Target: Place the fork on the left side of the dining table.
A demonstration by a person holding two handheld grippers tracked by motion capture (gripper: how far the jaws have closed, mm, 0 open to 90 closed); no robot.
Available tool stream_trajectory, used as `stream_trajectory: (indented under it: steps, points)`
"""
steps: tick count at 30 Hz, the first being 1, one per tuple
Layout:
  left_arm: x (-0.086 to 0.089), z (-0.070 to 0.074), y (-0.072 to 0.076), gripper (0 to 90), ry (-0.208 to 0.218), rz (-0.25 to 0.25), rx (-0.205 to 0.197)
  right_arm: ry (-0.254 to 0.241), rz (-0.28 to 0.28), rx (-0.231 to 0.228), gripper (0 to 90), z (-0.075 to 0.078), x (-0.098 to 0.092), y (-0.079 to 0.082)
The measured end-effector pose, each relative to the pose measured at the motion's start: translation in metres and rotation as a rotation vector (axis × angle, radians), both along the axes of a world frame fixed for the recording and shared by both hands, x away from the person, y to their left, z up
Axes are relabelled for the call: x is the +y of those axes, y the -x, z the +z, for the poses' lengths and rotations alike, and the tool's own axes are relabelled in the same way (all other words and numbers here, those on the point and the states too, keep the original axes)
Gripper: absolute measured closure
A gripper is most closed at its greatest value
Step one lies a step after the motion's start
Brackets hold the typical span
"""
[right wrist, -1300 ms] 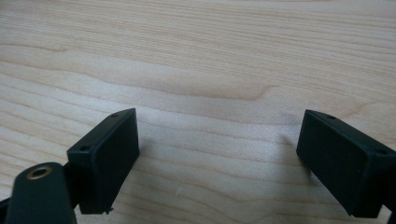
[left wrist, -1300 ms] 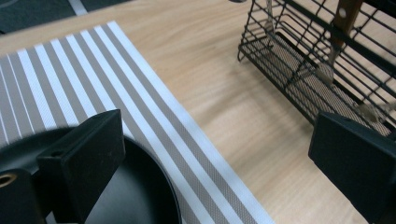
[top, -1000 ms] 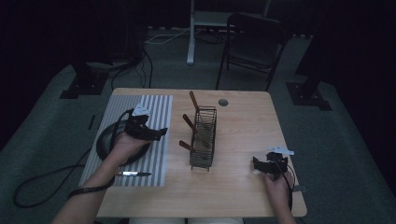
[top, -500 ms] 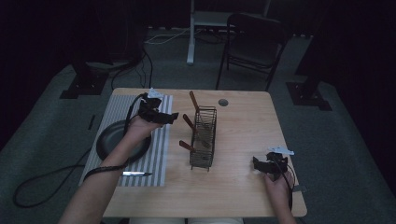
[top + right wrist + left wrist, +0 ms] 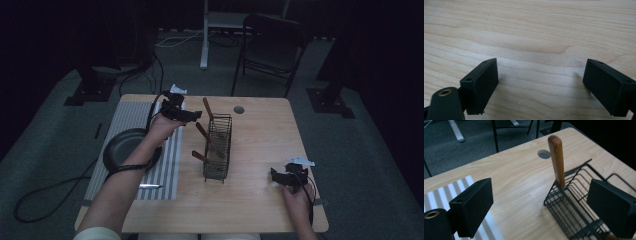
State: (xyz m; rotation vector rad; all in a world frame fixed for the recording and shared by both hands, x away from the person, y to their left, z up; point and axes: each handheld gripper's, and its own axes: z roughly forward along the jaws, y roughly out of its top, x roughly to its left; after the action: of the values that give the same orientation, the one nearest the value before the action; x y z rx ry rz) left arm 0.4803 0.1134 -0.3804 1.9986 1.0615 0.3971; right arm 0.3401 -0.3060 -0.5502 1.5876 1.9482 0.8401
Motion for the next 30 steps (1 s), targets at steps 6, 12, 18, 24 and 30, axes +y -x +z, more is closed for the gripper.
stream_trajectory:
  steps: [6, 12, 18, 24, 30]
  points:
    - [-0.018, 0.001, -0.012, 7.1, -0.021, -0.018, 0.008, 0.000, 0.000, 0.000, 12.6, 0.000, 0.000, 0.000]
    - [-0.032, -0.005, -0.022, 14.9, -0.046, -0.010, 0.019, 0.000, 0.000, 0.000, 12.7, 0.000, 0.000, 0.000]
    - [-0.041, -0.007, -0.031, 27.9, -0.072, -0.010, 0.040, -0.001, 0.000, 0.000, 12.7, 0.000, 0.000, 0.000]
    - [-0.045, -0.011, -0.037, 44.0, -0.060, -0.008, 0.080, -0.001, 0.000, 0.000, 12.8, 0.000, 0.000, 0.000]
    - [-0.049, -0.013, -0.039, 54.7, -0.036, -0.019, 0.098, -0.001, -0.001, 0.000, 12.8, 0.000, 0.000, 0.000]
